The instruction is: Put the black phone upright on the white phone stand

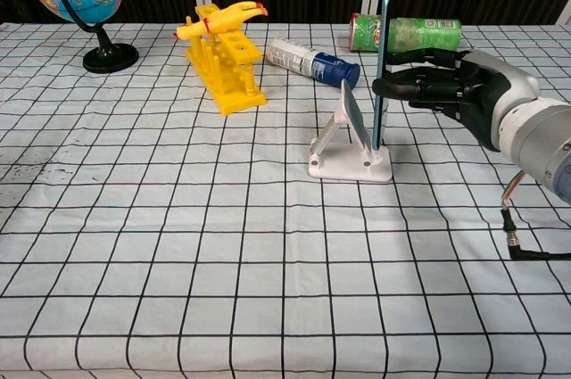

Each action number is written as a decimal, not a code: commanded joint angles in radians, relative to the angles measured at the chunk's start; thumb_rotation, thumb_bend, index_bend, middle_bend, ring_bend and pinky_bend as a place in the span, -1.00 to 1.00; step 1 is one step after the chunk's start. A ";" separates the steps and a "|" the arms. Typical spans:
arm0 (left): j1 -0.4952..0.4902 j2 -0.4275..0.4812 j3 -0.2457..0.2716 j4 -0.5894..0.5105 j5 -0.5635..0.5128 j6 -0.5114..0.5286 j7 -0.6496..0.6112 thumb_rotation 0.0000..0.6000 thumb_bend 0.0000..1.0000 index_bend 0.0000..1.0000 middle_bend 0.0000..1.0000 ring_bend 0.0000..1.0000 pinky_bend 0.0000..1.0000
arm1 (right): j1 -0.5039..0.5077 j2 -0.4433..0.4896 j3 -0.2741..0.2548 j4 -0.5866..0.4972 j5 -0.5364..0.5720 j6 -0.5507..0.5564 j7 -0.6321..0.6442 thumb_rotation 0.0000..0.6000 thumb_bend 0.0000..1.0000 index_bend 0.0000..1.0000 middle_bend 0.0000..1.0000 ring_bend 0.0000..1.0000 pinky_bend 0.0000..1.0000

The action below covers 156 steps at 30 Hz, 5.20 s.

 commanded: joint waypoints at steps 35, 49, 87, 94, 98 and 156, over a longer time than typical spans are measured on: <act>-0.003 0.001 -0.001 -0.003 -0.006 -0.004 -0.001 1.00 -1.00 -1.00 -1.00 -1.00 -1.00 | -0.003 -0.066 0.007 0.111 -0.061 -0.047 0.129 1.00 0.38 0.36 0.30 -0.44 -0.72; -0.003 0.002 -0.002 -0.005 -0.011 -0.004 -0.005 1.00 -1.00 -1.00 -1.00 -1.00 -1.00 | -0.005 -0.082 -0.008 0.136 -0.103 -0.036 0.136 1.00 0.38 0.36 0.28 -0.44 -0.72; -0.005 0.011 -0.004 -0.019 -0.025 -0.018 -0.028 1.00 -1.00 -1.00 -1.00 -1.00 -1.00 | -0.003 -0.120 -0.033 0.207 -0.178 0.004 0.121 1.00 0.37 0.36 0.26 -0.44 -0.72; -0.005 0.012 -0.004 -0.021 -0.027 -0.020 -0.028 1.00 -1.00 -1.00 -1.00 -1.00 -1.00 | -0.003 -0.119 -0.038 0.208 -0.181 0.000 0.117 1.00 0.31 0.36 0.22 -0.47 -0.72; -0.005 0.013 -0.004 -0.022 -0.029 -0.022 -0.028 1.00 -1.00 -1.00 -1.00 -1.00 -1.00 | -0.004 -0.119 -0.046 0.209 -0.185 -0.002 0.115 1.00 0.26 0.36 0.21 -0.49 -0.72; -0.007 0.018 -0.003 -0.027 -0.039 -0.027 -0.027 1.00 -1.00 -1.00 -1.00 -1.00 -1.00 | 0.005 -0.127 -0.049 0.204 -0.169 -0.001 0.029 1.00 -0.96 -0.45 -0.44 -0.91 -0.73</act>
